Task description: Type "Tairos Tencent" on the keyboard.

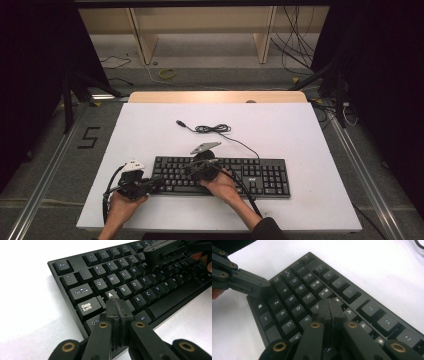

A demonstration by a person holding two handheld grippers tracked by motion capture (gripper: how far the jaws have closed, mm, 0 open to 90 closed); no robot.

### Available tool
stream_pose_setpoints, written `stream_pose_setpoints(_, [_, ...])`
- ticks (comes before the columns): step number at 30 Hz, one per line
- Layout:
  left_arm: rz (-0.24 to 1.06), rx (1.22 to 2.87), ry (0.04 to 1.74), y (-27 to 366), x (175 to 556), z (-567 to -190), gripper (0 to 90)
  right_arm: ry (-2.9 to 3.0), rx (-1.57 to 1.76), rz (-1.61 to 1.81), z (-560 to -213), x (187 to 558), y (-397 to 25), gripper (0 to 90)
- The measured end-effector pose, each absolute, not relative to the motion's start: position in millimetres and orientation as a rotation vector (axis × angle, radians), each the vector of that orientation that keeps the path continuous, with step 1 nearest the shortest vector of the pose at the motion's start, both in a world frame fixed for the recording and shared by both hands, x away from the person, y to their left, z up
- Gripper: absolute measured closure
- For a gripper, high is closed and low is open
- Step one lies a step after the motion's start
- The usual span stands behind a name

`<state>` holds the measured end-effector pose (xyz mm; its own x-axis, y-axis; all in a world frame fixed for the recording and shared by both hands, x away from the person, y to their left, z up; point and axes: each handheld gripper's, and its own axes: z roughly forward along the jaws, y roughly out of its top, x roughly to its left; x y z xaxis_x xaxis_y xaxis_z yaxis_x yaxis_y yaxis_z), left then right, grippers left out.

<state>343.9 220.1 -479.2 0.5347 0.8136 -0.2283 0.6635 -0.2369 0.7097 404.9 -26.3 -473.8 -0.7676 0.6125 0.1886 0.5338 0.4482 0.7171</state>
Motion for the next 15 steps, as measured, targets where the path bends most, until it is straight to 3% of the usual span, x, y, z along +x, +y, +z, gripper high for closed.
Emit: stream_pose_setpoints(15, [0.232,1.980,1.205,220.0,345.3,-480.6,89.1,2.602,1.028,1.197,-476.0,406.5,-22.2,90.0])
